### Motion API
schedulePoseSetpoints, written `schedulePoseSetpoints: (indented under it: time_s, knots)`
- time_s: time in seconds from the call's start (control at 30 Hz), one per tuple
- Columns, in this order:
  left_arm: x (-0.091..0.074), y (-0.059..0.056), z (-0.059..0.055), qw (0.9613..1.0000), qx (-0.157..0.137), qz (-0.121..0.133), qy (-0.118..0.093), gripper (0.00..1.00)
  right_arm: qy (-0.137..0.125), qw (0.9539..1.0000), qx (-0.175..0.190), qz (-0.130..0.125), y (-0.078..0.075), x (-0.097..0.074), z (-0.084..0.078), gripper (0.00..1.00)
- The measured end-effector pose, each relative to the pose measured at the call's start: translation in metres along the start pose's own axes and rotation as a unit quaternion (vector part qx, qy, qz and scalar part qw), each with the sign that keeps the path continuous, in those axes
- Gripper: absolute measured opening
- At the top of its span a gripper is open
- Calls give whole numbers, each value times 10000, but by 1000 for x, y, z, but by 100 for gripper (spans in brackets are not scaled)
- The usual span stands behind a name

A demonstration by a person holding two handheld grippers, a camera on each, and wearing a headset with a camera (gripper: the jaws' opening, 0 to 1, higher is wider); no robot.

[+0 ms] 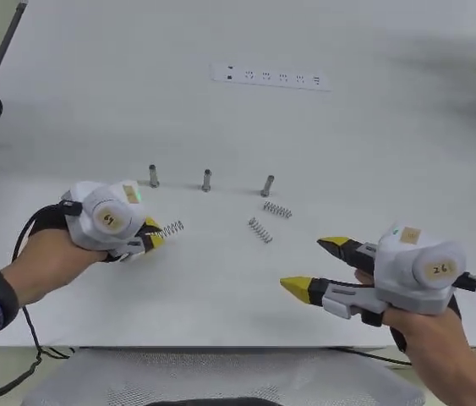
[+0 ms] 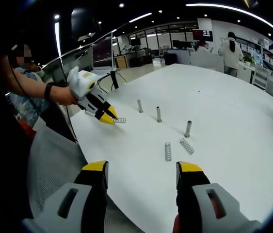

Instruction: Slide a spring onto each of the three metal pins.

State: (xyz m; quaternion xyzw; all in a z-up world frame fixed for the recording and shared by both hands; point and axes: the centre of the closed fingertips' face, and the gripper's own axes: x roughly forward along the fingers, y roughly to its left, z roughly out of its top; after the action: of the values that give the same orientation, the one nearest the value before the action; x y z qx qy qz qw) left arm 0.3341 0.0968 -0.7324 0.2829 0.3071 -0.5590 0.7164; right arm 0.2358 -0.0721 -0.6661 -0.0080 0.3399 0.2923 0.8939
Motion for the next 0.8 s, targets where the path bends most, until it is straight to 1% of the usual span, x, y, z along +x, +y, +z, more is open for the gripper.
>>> schedulePoseSetpoints:
  time_s: [0.13, 0.2, 0.3, 0.33, 0.47, 0.57, 0.8]
  knots:
    - [-8, -5, -2, 10000, 32, 46, -40, 2, -3, 9999, -51, 88, 4, 2, 2, 55]
    - [-9, -4, -5, 10000, 32, 60, -54, 2, 1, 9999, -64, 113, 5, 3, 2, 55]
    - [-15, -7, -4, 9999, 43, 88, -76, 2, -2, 9998, -81, 161, 8, 4, 3, 55]
    - [-15, -7, -6, 9999, 43, 95, -89, 2, 4, 9998, -93, 180, 8, 5, 3, 55]
    - [-22, -10, -2, 9997, 37, 136, -179, 2, -4, 9997, -123, 231, 10, 7, 5, 55]
    - [-27, -15, 3, 9995, 16, 161, -259, 2, -9, 9996, -126, 256, 12, 9, 5, 55]
    - [-33, -23, 7, 9993, 83, 182, -314, 2, 9, 9995, -108, 298, 15, 11, 1, 55]
